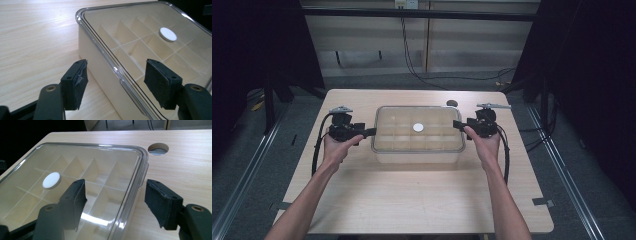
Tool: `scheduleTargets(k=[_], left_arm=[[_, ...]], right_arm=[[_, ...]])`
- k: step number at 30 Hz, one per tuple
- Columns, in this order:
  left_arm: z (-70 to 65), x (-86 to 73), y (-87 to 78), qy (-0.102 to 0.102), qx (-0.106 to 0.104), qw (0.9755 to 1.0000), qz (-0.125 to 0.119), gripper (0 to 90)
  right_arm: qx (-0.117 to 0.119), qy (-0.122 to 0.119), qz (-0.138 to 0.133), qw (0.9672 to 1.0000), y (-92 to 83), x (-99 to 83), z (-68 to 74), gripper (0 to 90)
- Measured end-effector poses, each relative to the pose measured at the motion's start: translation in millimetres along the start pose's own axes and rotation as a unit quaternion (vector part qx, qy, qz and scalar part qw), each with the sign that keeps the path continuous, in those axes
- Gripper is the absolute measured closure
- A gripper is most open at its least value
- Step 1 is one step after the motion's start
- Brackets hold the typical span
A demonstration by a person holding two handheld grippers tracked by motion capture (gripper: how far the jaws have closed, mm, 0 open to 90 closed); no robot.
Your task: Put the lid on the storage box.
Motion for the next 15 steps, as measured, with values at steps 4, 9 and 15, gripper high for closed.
scheduleTargets(k=[4, 9, 15], left_arm=[[-4.0, -3.5, -7.6, 0.009, 0.006, 0.9999, 0.0, 35.1], [-12.1, -7.6, -18.6, 0.009, 0.007, 0.9999, -0.01, 36.5], [-22.5, -14.6, -32.6, 0.036, 0.007, 0.9993, -0.008, 35.2]], right_arm=[[0.011, -0.002, -0.009, 0.9999, -10.4, -1.9, 6.0, 33.3], [0.017, -0.014, -0.013, 0.9997, -24.4, -5.5, 16.1, 33.6], [0.018, -0.027, -0.02, 0.9993, -43.2, -11.0, 24.7, 33.3]])
Point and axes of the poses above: each handheld gripper's, and its own axes: y roughly forward along the jaws, x roughly out of its top, z roughly to its left, the point moved 9 cm from there along y, roughly forward along the jaws, and after that the axes turned 3 degrees about -y, right-handed, at the moved point
